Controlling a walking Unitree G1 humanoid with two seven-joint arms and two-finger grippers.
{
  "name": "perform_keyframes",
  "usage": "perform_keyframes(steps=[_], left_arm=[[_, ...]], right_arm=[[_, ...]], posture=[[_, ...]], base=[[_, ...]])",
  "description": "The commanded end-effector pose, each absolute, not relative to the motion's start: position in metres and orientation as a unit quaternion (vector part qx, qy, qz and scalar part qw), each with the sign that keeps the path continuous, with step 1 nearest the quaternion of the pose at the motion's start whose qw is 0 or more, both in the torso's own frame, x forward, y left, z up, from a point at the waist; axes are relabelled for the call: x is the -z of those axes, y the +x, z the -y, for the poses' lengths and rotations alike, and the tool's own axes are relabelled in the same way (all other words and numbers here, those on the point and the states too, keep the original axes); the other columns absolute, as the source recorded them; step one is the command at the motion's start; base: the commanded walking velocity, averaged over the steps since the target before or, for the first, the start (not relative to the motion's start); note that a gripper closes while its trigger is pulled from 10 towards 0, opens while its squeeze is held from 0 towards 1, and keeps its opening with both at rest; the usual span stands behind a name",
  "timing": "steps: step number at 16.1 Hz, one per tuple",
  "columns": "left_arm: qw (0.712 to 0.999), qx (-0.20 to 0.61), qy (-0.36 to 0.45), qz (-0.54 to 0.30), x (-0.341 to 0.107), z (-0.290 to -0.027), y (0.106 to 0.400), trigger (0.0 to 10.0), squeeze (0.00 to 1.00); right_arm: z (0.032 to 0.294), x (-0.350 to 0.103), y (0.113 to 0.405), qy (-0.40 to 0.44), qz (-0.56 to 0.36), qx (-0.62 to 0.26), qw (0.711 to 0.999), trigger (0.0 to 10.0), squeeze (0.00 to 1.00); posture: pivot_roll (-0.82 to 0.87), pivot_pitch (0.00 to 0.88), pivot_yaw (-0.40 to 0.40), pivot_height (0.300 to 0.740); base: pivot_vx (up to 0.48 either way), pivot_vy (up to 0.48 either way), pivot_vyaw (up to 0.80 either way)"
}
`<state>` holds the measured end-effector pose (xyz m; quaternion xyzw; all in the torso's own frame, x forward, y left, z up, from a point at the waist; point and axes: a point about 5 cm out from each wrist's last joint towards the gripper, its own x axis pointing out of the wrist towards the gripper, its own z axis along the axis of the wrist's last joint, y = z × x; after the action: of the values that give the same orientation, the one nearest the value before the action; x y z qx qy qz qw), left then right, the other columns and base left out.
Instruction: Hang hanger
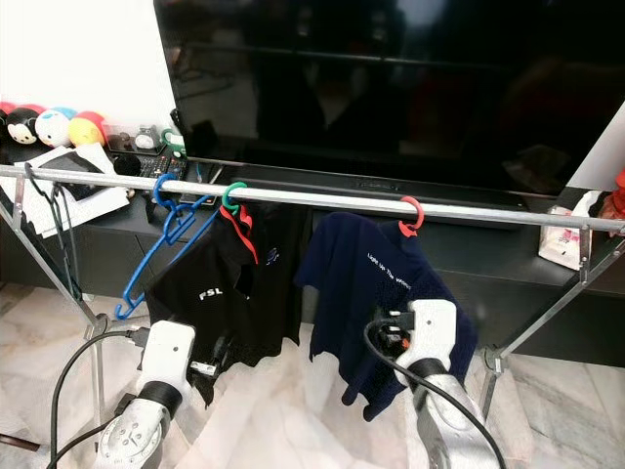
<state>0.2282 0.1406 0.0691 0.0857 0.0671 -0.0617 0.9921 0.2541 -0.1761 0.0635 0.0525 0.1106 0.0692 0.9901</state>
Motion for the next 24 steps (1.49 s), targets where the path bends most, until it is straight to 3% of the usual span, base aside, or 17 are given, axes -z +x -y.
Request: perform_keyframes(steps=[1, 7, 15, 24], left_arm=[[0.992, 0.049, 0.096, -0.061, -0.070, -0.145, 0.230, 10.0, 0.00], [0.992, 0.043, 0.098, -0.059, -0.070, -0.149, 0.227, 10.0, 0.00], [0.991, 0.058, 0.104, -0.054, -0.071, -0.147, 0.228, 10.0, 0.00], [0.992, 0.057, 0.097, -0.056, -0.071, -0.146, 0.229, 10.0, 0.00]], right_arm=[[0.170, -0.065, 0.258, 0.050, -0.105, -0.076, 0.990, 10.0, 0.00], [0.152, -0.060, 0.258, 0.053, -0.108, -0.102, 0.988, 10.0, 0.00], [0.150, -0.059, 0.258, 0.049, -0.107, -0.109, 0.987, 10.0, 0.00], [0.151, -0.059, 0.261, 0.043, -0.109, -0.106, 0.987, 10.0, 0.00]], posture=[[0.04, 0.000, -0.076, 0.716], [0.05, 0.000, -0.064, 0.716], [0.05, 0.000, -0.056, 0.716], [0.04, 0.000, -0.061, 0.716]], base=[[0.000, -0.322, 0.00], [0.000, -0.322, 0.00], [0.000, -0.313, 0.00], [0.000, 0.000, 0.00]])
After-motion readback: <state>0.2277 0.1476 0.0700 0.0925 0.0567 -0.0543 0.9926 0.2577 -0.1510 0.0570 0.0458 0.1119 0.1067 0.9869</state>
